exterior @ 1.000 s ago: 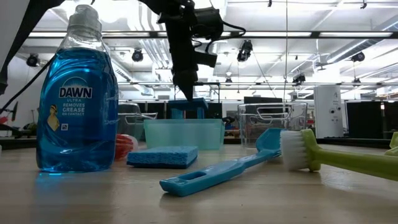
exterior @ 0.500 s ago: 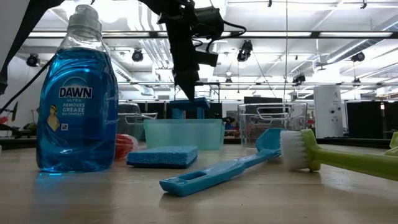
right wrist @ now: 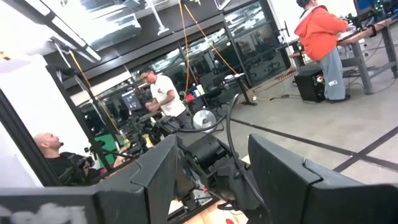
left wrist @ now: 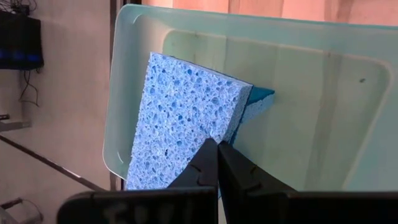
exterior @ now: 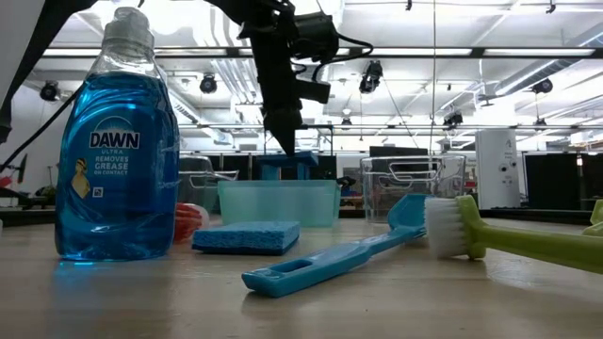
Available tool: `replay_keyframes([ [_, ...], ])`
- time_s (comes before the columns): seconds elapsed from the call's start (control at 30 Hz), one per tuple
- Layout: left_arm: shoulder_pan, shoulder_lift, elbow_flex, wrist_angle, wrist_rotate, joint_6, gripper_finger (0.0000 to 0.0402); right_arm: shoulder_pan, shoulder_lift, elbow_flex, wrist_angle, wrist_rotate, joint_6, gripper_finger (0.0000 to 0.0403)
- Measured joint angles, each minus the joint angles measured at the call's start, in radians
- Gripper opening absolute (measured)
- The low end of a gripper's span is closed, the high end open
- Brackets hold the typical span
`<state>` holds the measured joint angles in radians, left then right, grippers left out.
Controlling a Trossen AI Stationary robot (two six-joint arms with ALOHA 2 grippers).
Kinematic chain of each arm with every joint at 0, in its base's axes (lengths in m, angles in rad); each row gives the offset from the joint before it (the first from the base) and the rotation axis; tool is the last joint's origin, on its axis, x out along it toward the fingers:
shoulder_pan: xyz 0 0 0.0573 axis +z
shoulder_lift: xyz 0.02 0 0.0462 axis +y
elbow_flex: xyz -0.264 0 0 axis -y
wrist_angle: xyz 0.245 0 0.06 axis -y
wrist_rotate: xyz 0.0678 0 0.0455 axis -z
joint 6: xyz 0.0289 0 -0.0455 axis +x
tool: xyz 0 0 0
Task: Pick & Place Kitchen Sink Supplies
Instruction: Put the sponge into the green bin
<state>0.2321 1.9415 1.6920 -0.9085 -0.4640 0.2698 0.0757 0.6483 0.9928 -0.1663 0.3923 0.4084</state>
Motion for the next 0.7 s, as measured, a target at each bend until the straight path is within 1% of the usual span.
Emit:
replay_keyframes([
  [0.7,-0.001,0.000,0.000,0.000,0.002,-0.002,0.0000,0.000,0.000,0.000,0.024,-0.004,-0.016,0.0194],
])
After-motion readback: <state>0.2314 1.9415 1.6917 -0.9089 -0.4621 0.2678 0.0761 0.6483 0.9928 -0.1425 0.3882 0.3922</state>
